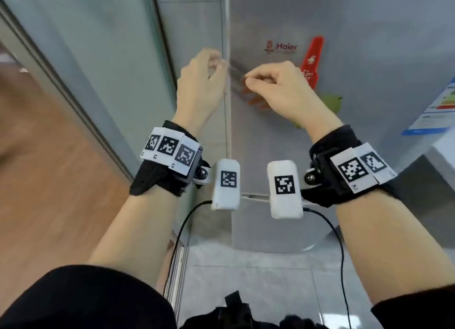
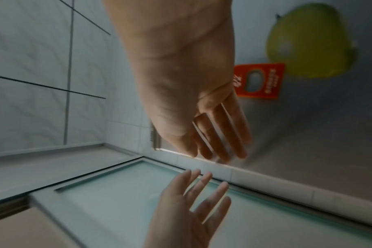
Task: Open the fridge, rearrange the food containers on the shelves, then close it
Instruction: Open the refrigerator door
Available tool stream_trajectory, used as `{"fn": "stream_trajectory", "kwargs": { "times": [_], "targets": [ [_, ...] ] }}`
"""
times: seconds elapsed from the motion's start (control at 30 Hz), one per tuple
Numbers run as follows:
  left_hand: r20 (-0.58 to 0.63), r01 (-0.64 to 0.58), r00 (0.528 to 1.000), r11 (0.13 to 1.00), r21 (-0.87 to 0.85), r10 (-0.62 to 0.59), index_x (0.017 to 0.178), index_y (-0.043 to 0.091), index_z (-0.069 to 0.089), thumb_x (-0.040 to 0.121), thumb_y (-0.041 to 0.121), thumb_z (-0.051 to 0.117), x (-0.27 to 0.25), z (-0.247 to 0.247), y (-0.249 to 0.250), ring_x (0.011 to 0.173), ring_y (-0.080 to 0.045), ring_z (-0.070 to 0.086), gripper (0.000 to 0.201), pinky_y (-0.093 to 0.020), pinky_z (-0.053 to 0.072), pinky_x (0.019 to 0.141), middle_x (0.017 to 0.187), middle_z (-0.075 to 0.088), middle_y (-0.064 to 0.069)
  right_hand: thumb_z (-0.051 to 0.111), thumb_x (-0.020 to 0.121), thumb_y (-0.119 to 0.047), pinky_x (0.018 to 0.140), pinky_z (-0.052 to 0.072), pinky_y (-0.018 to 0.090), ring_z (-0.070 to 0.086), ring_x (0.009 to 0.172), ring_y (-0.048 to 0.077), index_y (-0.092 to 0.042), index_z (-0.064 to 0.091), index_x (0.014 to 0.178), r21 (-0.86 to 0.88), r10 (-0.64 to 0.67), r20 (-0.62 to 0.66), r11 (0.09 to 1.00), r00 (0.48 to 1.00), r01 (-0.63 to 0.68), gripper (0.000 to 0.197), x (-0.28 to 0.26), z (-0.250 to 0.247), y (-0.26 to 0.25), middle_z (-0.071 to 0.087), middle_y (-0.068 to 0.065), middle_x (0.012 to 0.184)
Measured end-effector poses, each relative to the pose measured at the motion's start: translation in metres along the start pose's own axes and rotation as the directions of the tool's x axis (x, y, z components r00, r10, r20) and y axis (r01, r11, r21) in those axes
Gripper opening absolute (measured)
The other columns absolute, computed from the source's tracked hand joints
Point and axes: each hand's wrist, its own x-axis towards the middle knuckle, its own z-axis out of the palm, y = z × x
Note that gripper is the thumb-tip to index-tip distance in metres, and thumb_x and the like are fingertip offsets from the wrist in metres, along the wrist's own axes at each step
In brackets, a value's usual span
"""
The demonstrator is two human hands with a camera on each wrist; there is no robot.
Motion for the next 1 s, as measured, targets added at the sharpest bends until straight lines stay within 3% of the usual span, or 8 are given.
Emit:
{"fn": "stream_trajectory", "kwargs": {
  "times": [0.07,0.13,0.23,0.3,0.43,0.8,1.0],
  "targets": [
    [0.081,0.060,0.995,0.992,-0.108,-0.051,0.093,0.025,0.061,0.090,0.031,0.045,0.015,0.008,-0.017,0.096,-0.027,0.066,0.018,-0.046,0.052,0.089,0.089,0.066,0.005,0.057,0.091,-0.018,0.077,0.057,0.024,0.071,0.084,0.022,-0.012,0.070,0.100,0.030,0.037,-0.006,0.999,0.999,-0.037,0.017,0.010,0.009,0.006,0.074,0.015,0.096],
    [0.192,0.161,0.973,0.970,-0.181,-0.126,0.076,0.032,0.055,0.094,0.031,0.044,0.022,0.015,-0.028,0.092,-0.025,0.063,0.022,-0.043,0.049,0.085,0.079,0.058,0.013,0.057,0.091,-0.023,0.093,0.055,0.041,0.069,0.096,0.022,-0.015,0.070,0.104,0.034,0.106,-0.013,0.994,0.994,-0.106,0.020,0.016,0.017,0.012,0.074,0.011,0.099],
    [0.274,0.230,0.952,0.909,-0.348,-0.136,0.075,0.029,0.052,0.100,0.027,0.040,0.034,0.024,-0.038,0.087,-0.014,0.058,0.028,-0.039,0.049,0.090,0.081,0.056,0.014,0.056,0.093,-0.023,0.096,0.053,0.048,0.067,0.103,0.025,-0.020,0.069,0.104,0.088,0.165,-0.026,0.983,0.986,-0.162,0.018,0.022,0.024,0.018,0.073,0.011,0.105],
    [0.311,0.297,0.935,0.856,-0.424,-0.170,0.083,0.026,0.055,0.102,0.027,0.035,0.036,0.025,-0.042,0.085,-0.008,0.057,0.027,-0.032,0.049,0.091,0.084,0.055,0.015,0.052,0.095,-0.022,0.094,0.055,0.046,0.067,0.103,0.024,-0.022,0.069,0.101,0.126,0.183,-0.011,0.975,0.983,-0.180,0.018,0.024,0.027,0.021,0.072,0.008,0.106],
    [0.382,0.376,0.906,0.760,-0.530,-0.182,0.087,0.024,0.058,0.103,0.028,0.031,0.042,0.026,-0.056,0.085,-0.011,0.057,0.032,-0.034,0.048,0.094,0.088,0.059,0.007,0.046,0.098,-0.024,0.094,0.053,0.041,0.070,0.098,0.017,-0.022,0.068,0.104,0.215,0.240,0.019,0.947,0.971,-0.239,0.023,0.024,0.030,0.024,0.074,0.001,0.103],
    [0.400,0.407,0.895,0.733,-0.545,-0.199,0.089,0.021,0.062,0.101,0.024,0.034,0.040,0.021,-0.053,0.089,-0.016,0.059,0.031,-0.040,0.049,0.099,0.091,0.062,0.003,0.044,0.099,-0.030,0.093,0.056,0.035,0.066,0.104,0.009,-0.026,0.060,0.118,0.256,0.264,0.031,0.930,0.964,-0.263,0.026,0.006,0.027,0.020,0.069,-0.004,0.113],
    [0.341,0.379,0.915,0.756,-0.534,-0.217,0.085,0.021,0.062,0.097,0.021,0.040,0.004,0.013,-0.047,0.075,-0.009,0.059,0.025,-0.028,0.052,0.077,0.089,0.061,0.002,0.042,0.100,-0.029,0.092,0.056,0.035,0.070,0.097,0.010,-0.023,0.065,0.108,0.266,0.239,0.065,0.932,0.969,-0.247,0.025,-0.032,0.019,0.014,0.073,-0.003,0.102]
  ]
}}
